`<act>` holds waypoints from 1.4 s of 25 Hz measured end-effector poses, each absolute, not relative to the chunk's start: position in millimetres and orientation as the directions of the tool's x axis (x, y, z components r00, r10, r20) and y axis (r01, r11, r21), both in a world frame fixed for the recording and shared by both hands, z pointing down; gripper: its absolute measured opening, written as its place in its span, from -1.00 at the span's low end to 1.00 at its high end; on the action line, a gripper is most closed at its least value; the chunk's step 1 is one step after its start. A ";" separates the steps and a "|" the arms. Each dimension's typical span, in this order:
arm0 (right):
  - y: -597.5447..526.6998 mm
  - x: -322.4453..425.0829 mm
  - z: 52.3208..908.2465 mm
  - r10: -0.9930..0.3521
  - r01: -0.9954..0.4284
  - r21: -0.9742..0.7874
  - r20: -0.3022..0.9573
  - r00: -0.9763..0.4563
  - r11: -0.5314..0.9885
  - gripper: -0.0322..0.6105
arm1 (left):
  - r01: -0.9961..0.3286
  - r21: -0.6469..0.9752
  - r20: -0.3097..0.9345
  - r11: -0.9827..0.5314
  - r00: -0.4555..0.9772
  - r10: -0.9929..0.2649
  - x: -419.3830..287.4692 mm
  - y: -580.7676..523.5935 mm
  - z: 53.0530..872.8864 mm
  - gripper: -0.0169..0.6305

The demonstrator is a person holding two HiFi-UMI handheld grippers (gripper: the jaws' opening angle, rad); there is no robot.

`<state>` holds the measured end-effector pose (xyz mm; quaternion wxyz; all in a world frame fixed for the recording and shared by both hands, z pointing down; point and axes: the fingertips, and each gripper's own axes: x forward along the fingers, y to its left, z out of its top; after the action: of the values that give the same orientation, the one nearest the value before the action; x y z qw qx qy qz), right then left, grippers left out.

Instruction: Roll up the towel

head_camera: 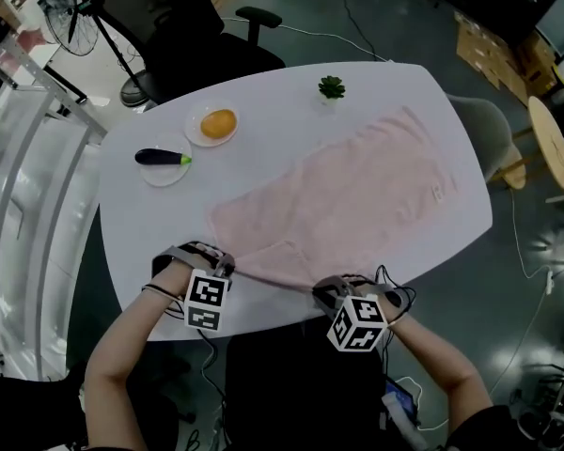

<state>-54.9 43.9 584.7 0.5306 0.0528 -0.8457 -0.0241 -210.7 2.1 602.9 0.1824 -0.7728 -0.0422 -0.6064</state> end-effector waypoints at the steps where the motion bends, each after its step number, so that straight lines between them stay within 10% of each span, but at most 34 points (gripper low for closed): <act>1: 43.3 -54.8 590.4 -0.109 -0.069 0.087 0.899 -0.424 0.994 -0.83 | 0.293 -0.227 0.954 -0.929 0.257 -0.152 -210.3 1.8 605.4 -0.88; 20: -39.5 -29.0 571.3 0.002 -0.434 -0.370 0.762 -0.648 0.821 -0.80 | 0.045 -0.069 0.947 -0.997 0.317 -0.051 -193.4 -76.4 582.0 -0.88; 35: -69.2 -19.5 604.8 -0.105 -0.439 -0.141 0.865 -0.490 0.888 -0.69 | 0.053 -0.181 0.955 -0.982 0.248 -0.163 -185.8 -107.6 604.3 -0.83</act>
<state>-19.5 -69.2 604.8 0.4785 0.1607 -0.8455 0.1742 -185.8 -107.6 604.3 0.0881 -0.7850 0.0351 -0.6121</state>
